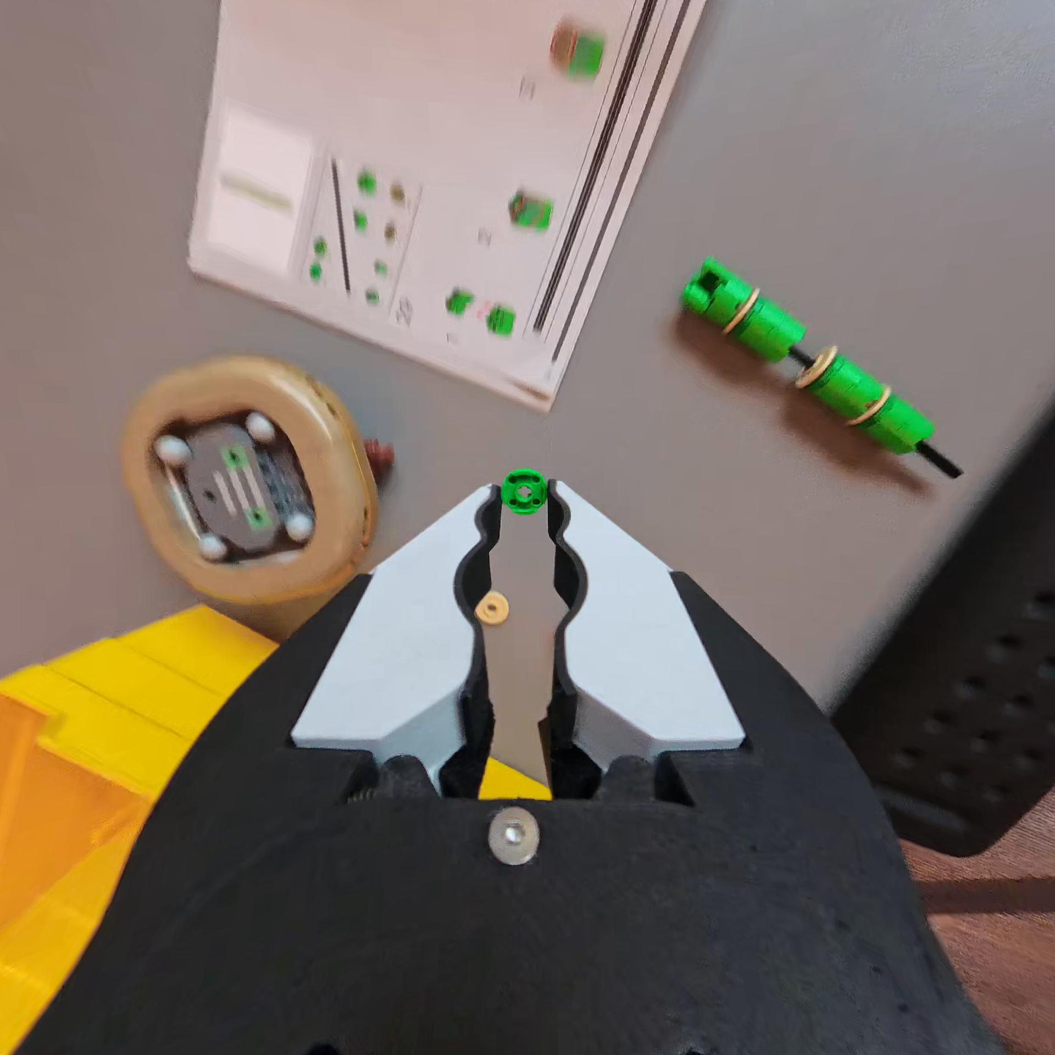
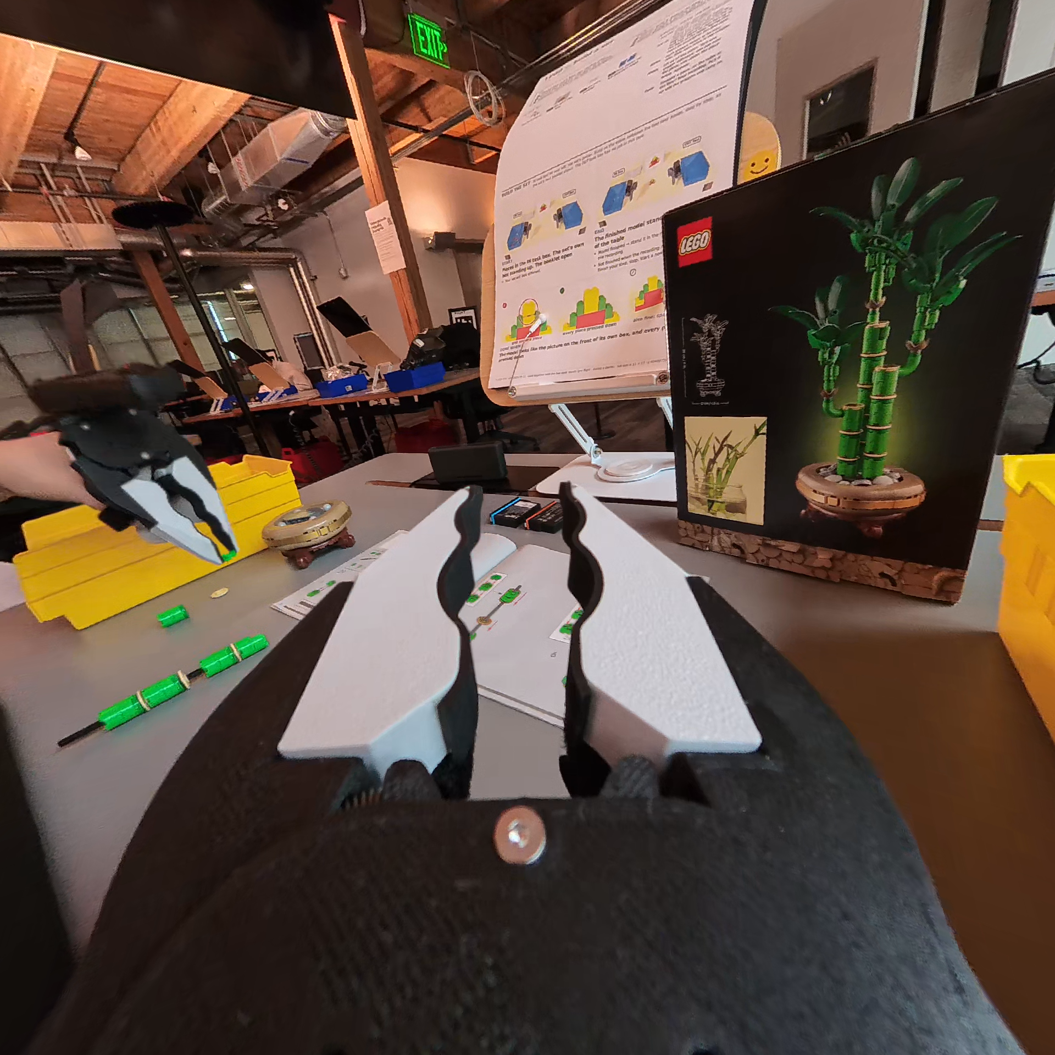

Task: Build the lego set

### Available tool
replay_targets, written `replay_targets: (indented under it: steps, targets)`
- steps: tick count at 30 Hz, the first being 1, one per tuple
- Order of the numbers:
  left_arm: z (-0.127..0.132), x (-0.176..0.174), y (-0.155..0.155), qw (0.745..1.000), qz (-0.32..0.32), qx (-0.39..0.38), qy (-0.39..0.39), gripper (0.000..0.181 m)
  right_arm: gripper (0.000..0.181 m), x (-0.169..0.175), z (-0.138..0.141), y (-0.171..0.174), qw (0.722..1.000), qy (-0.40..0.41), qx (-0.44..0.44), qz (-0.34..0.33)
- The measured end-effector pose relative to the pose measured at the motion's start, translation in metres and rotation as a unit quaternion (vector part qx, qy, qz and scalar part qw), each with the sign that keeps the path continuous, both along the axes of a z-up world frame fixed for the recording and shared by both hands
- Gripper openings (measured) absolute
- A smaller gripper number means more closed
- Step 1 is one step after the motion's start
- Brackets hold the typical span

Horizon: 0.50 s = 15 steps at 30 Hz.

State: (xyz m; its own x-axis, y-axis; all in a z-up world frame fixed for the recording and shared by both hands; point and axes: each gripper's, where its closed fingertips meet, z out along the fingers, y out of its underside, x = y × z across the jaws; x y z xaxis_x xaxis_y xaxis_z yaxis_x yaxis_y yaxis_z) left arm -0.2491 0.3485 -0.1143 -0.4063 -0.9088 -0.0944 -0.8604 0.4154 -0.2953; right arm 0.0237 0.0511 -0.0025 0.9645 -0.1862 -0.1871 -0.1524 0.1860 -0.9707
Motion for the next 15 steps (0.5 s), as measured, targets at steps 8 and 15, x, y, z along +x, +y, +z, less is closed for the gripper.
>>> replay_targets:
  steps: [8, 15]
  targets:
    - [-0.049, -0.030, 0.014, 0.997, 0.014, 0.028, 0.071, 0.013, 0.027, -0.002, 0.000, 0.000, 1.000, -0.016, -0.010, -0.005]
    - [-0.055, -0.033, 0.009, 0.997, 0.022, -0.007, 0.076, 0.016, 0.027, -0.002, -0.002, 0.001, 1.000, -0.009, -0.009, 0.000]
